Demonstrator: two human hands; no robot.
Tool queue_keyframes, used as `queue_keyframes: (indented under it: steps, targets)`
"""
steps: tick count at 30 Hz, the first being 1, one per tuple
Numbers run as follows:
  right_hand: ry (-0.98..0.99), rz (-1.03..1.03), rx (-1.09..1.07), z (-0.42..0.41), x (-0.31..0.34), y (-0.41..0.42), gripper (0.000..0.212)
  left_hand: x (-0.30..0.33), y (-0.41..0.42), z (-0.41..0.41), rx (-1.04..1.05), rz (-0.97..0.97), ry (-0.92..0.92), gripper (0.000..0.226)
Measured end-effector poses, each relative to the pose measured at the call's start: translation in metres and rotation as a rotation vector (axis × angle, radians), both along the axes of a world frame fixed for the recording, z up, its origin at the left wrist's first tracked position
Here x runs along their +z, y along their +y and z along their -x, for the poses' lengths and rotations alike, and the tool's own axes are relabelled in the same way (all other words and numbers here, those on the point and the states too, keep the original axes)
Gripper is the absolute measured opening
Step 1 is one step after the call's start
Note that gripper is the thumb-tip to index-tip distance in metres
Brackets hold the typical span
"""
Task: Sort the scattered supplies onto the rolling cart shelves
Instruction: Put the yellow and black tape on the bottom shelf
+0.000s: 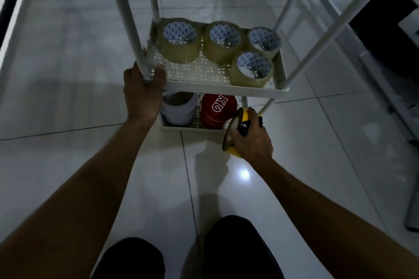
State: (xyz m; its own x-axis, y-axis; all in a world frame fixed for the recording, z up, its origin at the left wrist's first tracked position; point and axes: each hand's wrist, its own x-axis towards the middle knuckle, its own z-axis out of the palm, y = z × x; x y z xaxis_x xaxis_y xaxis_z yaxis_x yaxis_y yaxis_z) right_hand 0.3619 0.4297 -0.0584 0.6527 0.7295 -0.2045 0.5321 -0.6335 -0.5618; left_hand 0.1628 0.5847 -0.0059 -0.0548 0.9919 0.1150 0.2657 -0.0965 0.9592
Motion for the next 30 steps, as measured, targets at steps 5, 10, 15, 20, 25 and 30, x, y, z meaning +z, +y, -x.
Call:
queue_keyframes:
  steps: [5, 10, 15, 20, 25, 30]
  targets:
    - [0.167, -0.069, -0.027, -0.003, -0.001, 0.013, 0.074, 0.0, 0.0, 0.0, -0.003, 0.009, -0.005, 0.047]
    - [0.147, -0.093, -0.061, -0.004, -0.004, 0.03, 0.071, -0.002, 0.0, -0.001, 0.014, 0.015, -0.029, 0.048]
    - [-0.031, 0.043, 0.052, -0.008, 0.0, 0.05, 0.059, -0.001, 0.002, 0.001, 0.004, 0.028, -0.013, 0.05]
    - [-0.138, 0.016, 0.12, -0.022, 0.001, 0.064, 0.04, -0.002, 0.002, 0.0, 0.009, 0.014, 0.0, 0.05]
    - [-0.106, 0.001, 0.133, -0.026, 0.001, 0.086, 0.029, -0.003, 0.003, -0.001, 0.026, 0.009, 0.002, 0.049]
    - [-0.151, 0.103, 0.123, -0.033, -0.012, 0.078, 0.033, -0.003, 0.004, -0.001, 0.031, -0.005, 0.028, 0.049]
